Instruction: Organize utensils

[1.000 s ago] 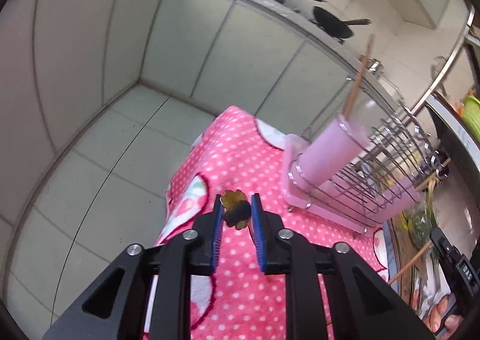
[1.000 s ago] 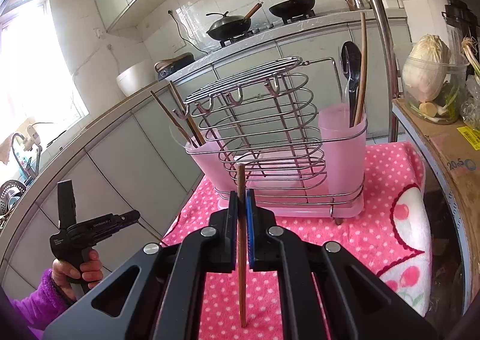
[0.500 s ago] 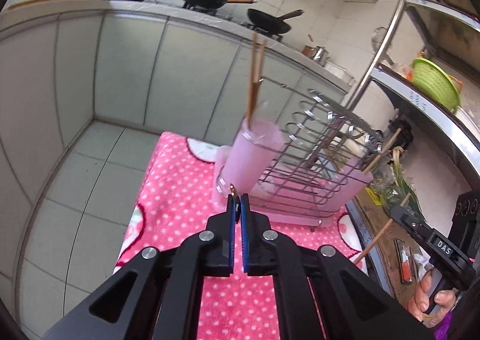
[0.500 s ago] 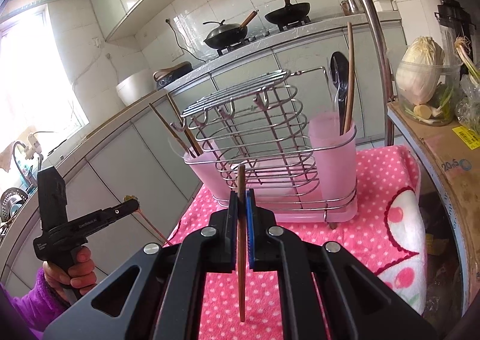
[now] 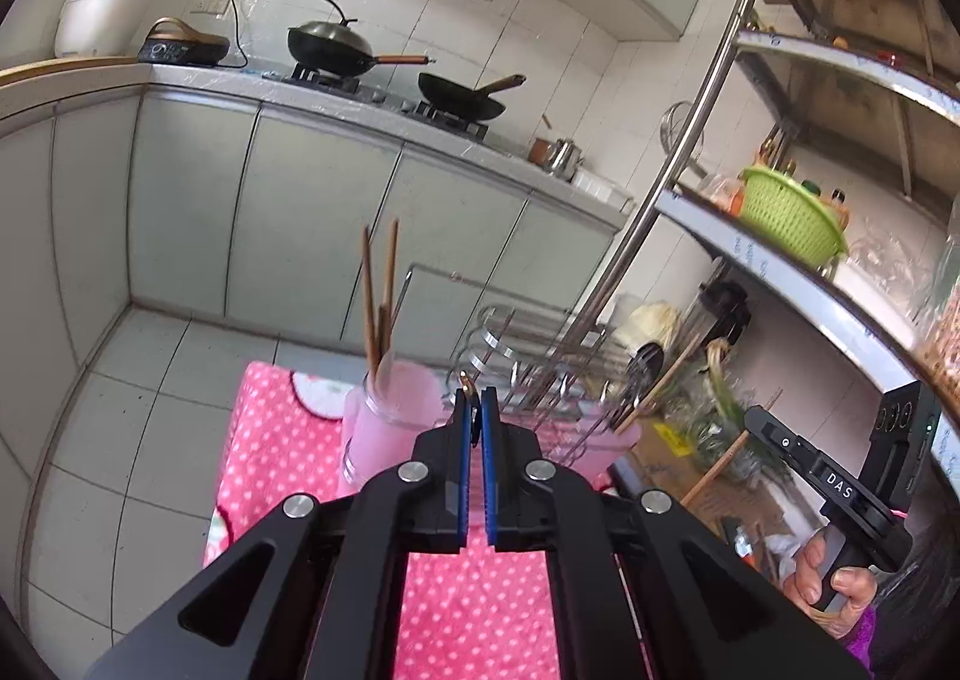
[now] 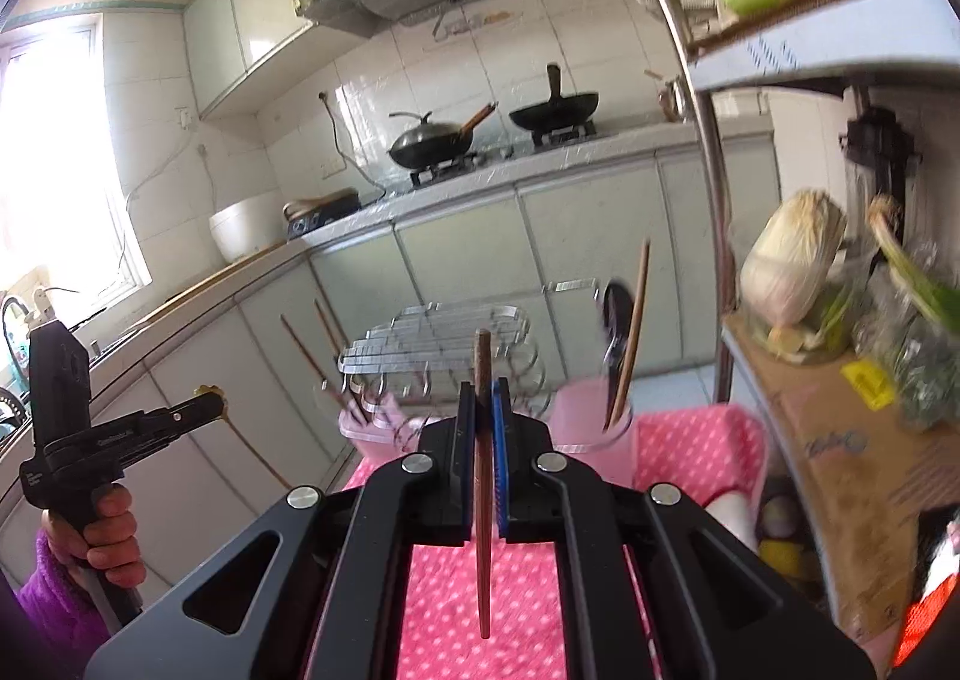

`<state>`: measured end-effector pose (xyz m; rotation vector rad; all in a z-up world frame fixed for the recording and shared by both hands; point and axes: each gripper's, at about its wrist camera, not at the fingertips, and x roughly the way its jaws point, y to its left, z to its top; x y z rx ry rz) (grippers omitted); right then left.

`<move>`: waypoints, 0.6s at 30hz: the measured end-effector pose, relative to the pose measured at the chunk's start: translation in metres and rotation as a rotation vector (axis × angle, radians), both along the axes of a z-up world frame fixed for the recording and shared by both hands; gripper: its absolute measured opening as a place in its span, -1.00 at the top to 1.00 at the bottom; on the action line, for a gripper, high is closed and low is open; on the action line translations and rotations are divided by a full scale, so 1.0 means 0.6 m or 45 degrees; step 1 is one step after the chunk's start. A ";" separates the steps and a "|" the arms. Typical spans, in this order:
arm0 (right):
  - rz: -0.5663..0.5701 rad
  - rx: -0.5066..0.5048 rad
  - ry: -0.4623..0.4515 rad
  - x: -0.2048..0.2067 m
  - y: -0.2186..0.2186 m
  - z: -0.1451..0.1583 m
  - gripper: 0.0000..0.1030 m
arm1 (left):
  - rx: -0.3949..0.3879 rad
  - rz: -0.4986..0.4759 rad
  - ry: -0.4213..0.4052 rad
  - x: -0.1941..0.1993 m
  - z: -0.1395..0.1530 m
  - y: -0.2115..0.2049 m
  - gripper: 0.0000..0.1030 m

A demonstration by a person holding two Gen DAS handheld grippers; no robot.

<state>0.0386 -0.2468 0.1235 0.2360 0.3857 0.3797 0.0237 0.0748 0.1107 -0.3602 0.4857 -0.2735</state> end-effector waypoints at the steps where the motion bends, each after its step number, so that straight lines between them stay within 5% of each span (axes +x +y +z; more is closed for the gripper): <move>1: -0.012 -0.006 -0.019 0.002 -0.003 0.010 0.89 | -0.006 -0.001 -0.017 0.003 0.012 0.000 0.95; 18: -0.183 -0.110 -0.274 0.058 -0.024 0.130 0.89 | 0.002 0.024 -0.191 0.064 0.108 -0.011 0.95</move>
